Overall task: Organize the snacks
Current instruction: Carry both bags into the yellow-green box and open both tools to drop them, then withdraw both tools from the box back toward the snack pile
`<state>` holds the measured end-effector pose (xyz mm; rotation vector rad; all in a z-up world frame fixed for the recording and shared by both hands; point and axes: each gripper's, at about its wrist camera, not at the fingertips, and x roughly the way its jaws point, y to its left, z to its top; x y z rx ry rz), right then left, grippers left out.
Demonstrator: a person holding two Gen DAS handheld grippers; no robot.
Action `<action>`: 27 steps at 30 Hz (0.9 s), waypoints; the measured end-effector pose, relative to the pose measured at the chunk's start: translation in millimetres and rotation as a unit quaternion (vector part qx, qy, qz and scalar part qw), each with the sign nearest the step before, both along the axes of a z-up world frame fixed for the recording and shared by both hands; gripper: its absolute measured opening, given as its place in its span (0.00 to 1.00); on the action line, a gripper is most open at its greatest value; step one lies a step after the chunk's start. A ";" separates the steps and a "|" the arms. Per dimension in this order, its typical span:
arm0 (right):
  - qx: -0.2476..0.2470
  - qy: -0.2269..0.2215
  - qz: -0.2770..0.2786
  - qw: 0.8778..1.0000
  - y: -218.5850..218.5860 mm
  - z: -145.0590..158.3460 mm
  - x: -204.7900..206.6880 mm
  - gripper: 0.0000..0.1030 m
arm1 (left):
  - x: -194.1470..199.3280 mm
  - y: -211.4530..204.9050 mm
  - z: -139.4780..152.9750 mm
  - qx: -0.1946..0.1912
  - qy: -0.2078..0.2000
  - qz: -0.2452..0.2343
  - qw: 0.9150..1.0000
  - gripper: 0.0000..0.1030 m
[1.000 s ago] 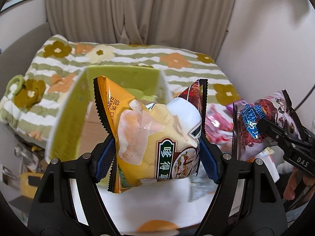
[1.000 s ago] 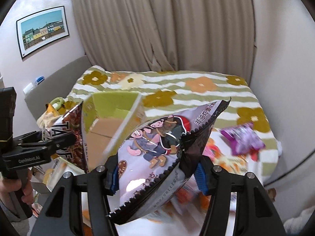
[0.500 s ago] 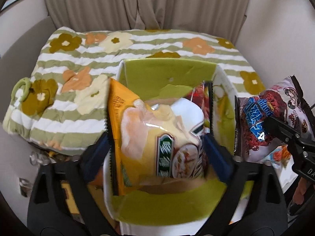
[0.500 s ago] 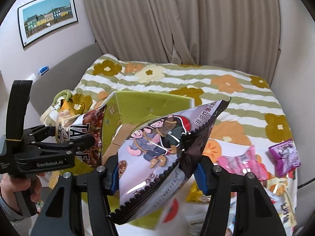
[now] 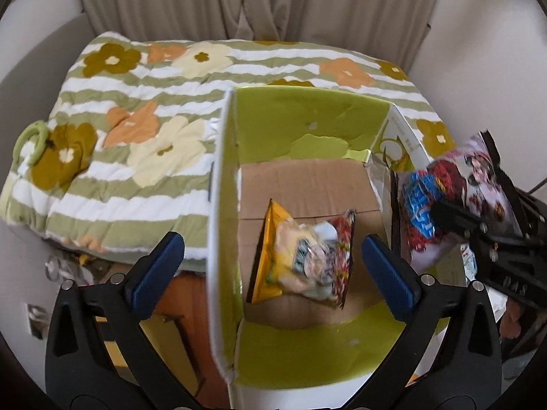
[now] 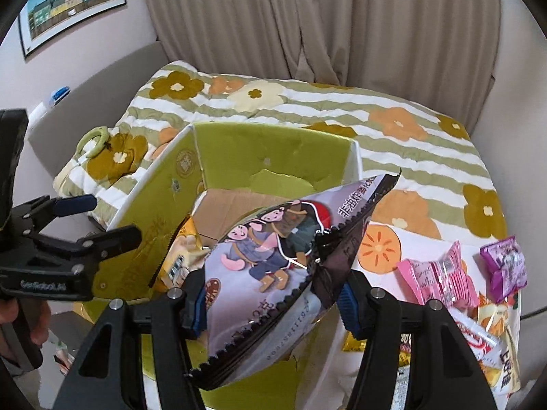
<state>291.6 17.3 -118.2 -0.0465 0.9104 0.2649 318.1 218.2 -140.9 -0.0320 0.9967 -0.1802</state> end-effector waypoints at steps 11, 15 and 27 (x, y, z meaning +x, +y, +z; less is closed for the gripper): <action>-0.008 0.022 0.028 0.999 12.2 -14.4 43.9 0.60 | 1.0 9.5 5.2 -0.007 -0.003 0.038 0.999 0.99; 0.011 0.024 0.022 0.999 3.5 -20.6 36.6 1.00 | -4.6 7.1 2.6 -0.002 -0.001 0.037 0.999 0.99; -0.032 0.003 0.019 0.999 7.1 -4.1 3.8 1.00 | -23.5 8.4 12.4 0.004 -0.014 0.032 0.999 0.99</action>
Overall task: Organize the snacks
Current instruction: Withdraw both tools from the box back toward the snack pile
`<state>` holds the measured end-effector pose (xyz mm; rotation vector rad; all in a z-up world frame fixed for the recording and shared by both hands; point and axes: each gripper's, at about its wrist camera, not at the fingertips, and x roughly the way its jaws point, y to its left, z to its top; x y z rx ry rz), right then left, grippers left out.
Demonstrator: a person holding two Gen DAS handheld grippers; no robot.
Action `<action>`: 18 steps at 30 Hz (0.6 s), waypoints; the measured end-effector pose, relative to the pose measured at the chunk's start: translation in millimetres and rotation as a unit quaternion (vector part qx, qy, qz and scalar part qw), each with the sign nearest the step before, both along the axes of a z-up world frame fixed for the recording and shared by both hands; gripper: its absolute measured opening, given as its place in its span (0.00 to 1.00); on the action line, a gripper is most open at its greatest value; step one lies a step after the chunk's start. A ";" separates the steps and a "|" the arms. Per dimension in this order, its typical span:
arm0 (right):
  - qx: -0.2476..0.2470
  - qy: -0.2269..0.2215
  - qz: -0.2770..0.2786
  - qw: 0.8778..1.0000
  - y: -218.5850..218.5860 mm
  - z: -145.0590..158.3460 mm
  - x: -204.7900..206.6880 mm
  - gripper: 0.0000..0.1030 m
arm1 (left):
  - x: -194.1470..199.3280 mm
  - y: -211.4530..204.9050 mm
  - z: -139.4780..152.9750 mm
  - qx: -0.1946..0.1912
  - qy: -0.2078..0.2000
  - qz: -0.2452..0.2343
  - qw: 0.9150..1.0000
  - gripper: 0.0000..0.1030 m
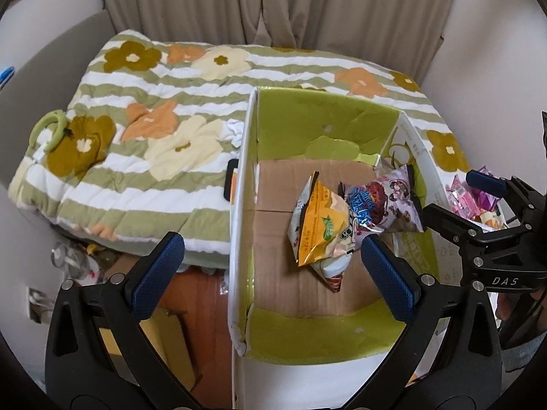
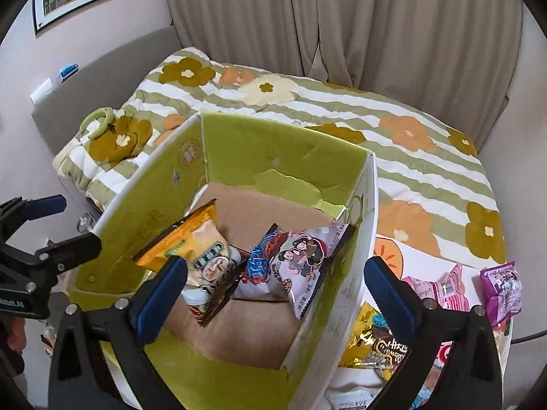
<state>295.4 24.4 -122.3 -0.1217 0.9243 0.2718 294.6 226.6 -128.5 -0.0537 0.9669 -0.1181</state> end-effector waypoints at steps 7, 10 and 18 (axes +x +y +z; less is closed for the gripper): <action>0.008 -0.015 -0.008 1.000 1.0 21.9 -22.6 1.00 | -13.7 -7.3 19.7 -0.009 -0.019 -0.010 1.000 0.99; 0.012 -0.022 -0.009 1.000 -3.3 32.2 -34.4 1.00 | -22.8 -16.9 29.1 -0.010 -0.028 -0.013 0.999 0.99; 0.026 -0.060 -0.005 0.998 -36.5 54.7 -73.6 1.00 | -61.2 -57.6 56.2 -0.010 -0.063 -0.011 0.998 0.99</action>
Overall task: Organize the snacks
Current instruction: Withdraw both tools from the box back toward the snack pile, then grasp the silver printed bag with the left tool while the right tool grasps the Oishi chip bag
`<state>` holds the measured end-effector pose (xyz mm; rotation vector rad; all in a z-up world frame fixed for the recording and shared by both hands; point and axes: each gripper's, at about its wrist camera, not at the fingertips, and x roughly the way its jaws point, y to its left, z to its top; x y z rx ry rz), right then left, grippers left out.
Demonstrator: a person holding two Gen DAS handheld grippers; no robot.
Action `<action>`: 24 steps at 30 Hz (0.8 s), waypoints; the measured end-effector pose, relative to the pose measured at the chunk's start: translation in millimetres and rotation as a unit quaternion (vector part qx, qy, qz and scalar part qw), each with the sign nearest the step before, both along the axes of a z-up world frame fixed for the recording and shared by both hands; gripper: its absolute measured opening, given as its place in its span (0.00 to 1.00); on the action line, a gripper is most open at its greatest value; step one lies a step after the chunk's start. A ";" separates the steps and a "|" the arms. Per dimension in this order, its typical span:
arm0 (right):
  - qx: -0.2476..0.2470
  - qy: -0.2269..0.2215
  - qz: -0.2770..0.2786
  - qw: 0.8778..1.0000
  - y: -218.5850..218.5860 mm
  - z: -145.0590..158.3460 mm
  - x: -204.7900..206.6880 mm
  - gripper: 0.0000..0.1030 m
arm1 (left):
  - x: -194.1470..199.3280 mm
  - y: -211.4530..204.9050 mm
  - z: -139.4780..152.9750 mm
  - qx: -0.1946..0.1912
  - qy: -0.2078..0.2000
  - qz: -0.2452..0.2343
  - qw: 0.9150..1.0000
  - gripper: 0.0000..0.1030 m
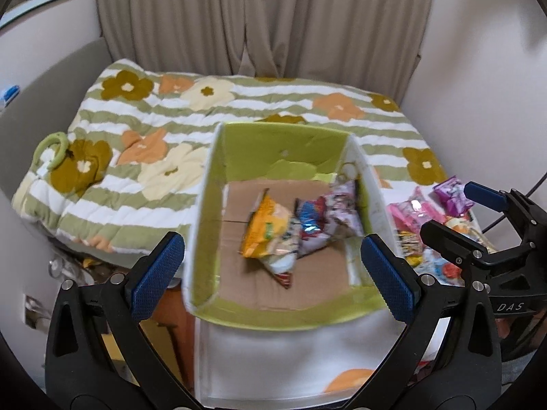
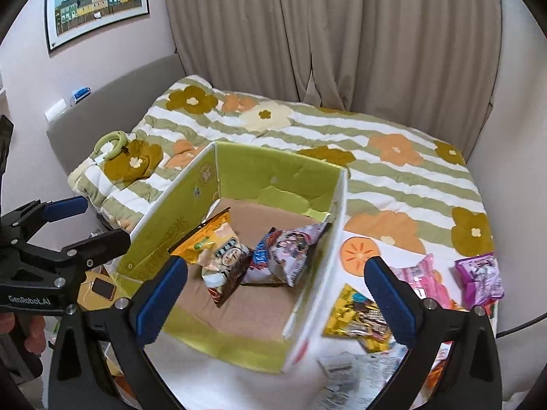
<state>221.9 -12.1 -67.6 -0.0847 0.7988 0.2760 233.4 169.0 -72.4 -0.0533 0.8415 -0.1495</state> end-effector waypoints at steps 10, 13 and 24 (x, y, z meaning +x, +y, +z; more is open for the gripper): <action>0.010 -0.036 -0.007 0.999 -103.0 15.4 -53.8 1.00 | -51.3 -101.3 8.4 -0.015 -0.017 0.009 1.000 0.99; 0.009 -0.036 -0.023 0.999 -145.1 11.5 -68.3 1.00 | -63.4 -140.6 -1.8 -0.019 -0.009 -0.001 1.000 0.99; 0.021 -0.030 -0.094 0.995 -250.0 -29.7 -105.2 1.00 | -78.4 -224.3 -65.7 -0.028 0.054 -0.017 0.998 0.99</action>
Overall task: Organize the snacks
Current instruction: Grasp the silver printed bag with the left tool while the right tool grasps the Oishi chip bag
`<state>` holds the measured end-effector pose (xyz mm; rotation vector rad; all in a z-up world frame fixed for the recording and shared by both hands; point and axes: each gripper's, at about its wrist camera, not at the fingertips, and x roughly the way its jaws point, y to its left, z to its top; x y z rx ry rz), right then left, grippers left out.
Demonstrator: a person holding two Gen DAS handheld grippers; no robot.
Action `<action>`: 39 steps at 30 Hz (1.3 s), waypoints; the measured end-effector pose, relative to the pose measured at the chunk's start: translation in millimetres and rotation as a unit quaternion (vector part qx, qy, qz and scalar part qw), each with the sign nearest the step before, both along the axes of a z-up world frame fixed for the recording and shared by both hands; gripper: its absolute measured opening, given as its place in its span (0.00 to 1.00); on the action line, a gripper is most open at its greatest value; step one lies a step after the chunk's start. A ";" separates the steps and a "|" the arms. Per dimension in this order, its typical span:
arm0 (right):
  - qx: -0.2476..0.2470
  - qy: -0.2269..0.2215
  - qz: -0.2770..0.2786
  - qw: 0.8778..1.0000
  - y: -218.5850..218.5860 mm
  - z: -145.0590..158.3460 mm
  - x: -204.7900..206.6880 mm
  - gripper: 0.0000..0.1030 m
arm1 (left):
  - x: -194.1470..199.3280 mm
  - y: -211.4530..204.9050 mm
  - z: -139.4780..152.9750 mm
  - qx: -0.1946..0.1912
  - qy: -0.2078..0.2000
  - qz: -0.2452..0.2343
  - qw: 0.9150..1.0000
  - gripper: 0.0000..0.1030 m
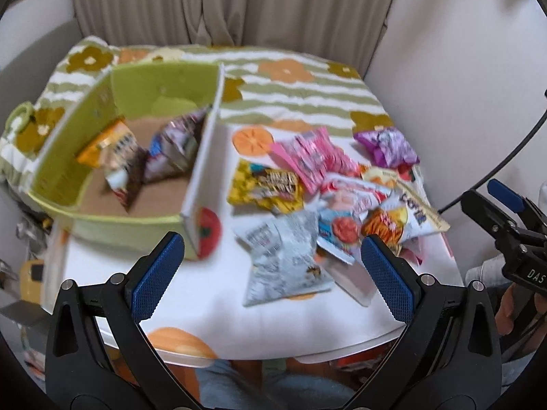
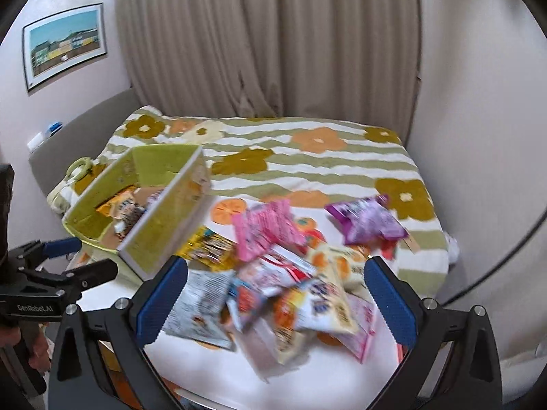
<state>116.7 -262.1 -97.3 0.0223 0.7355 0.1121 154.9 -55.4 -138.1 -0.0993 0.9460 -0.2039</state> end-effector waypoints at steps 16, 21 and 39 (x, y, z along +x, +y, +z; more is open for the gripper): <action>0.007 0.031 -0.017 0.999 -23.4 -102.8 9.8 1.00 | 37.9 -34.6 -111.9 0.001 0.063 0.009 0.998 0.97; 0.008 0.030 -0.013 0.999 -20.1 -113.0 16.5 1.00 | 42.1 -34.5 -128.2 -0.002 0.078 0.015 0.997 0.84; 0.005 0.032 -0.017 0.999 -20.2 -130.3 31.8 0.83 | 39.3 -30.2 -134.5 -0.009 0.077 0.014 0.997 0.69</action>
